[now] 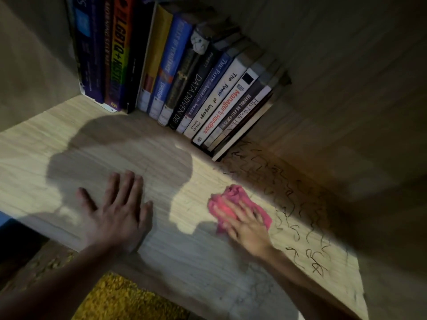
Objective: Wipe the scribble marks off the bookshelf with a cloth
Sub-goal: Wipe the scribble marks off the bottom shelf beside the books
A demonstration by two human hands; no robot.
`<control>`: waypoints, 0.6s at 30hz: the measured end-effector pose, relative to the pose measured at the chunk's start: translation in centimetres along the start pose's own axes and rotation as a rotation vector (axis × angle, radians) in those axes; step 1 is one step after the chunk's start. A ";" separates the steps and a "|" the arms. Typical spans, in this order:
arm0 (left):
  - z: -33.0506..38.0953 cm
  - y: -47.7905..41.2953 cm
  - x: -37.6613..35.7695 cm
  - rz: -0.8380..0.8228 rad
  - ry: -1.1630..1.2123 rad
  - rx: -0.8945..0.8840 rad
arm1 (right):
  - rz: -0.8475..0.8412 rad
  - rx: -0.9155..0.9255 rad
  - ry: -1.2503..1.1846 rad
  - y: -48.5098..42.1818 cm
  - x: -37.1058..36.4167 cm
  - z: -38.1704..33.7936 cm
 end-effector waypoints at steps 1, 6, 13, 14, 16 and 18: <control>0.0 -0.1 0.0 0.002 -0.004 0.001 | -0.039 -0.090 0.003 -1.0 0.0 2.3; 0.3 0.1 0.3 0.012 0.012 -0.020 | 0.015 -0.606 -0.248 -8.8 1.2 5.3; 0.4 0.1 0.4 0.047 0.041 -0.028 | 0.118 -0.129 -0.067 -0.2 -0.6 1.8; 0.4 0.1 0.4 0.052 0.048 -0.031 | 0.046 -0.243 -0.050 0.7 -1.2 4.7; 0.2 0.0 0.1 0.051 0.044 -0.038 | 0.071 -0.349 -0.265 0.3 -1.2 9.3; 0.1 -0.1 -0.3 0.060 0.049 -0.048 | 0.219 -0.437 -0.580 -2.6 -1.2 13.2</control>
Point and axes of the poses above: each hand's wrist, its own y-axis away from the middle knuckle, its own x-axis out of the back of the hand, z = x × y, the point moved 2 cm from there along -y, towards the middle knuckle, and after that the axes turned 5 degrees about y, right-handed, at the moved point
